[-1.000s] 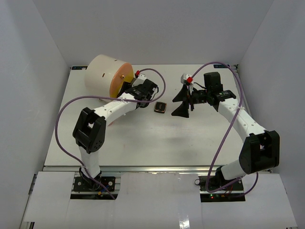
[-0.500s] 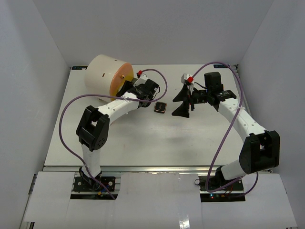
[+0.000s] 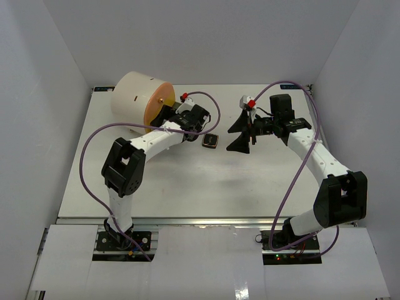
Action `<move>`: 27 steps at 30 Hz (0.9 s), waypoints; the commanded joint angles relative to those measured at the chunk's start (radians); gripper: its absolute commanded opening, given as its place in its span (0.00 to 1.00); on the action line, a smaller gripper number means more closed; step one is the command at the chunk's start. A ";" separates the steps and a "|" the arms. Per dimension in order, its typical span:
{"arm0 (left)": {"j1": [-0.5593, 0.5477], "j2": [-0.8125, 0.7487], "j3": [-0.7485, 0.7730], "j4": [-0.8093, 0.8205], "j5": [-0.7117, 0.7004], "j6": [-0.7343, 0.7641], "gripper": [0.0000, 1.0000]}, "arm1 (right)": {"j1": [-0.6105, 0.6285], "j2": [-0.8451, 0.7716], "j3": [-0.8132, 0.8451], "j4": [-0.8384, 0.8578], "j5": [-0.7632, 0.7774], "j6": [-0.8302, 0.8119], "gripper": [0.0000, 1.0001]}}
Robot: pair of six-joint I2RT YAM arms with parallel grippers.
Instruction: Organize the makeup
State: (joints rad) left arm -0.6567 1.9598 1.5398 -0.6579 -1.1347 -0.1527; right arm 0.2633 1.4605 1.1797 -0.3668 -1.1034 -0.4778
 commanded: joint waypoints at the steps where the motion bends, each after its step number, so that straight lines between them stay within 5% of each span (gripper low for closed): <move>1: -0.003 -0.019 0.008 0.009 -0.034 0.009 0.98 | -0.010 -0.014 -0.006 0.016 -0.030 0.007 0.97; 27: -0.026 -0.128 0.187 0.000 0.169 0.019 0.95 | -0.019 -0.012 -0.011 0.015 -0.038 0.005 0.97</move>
State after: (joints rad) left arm -0.6709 1.9429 1.6947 -0.6505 -1.0497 -0.1110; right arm 0.2495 1.4605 1.1793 -0.3668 -1.1104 -0.4778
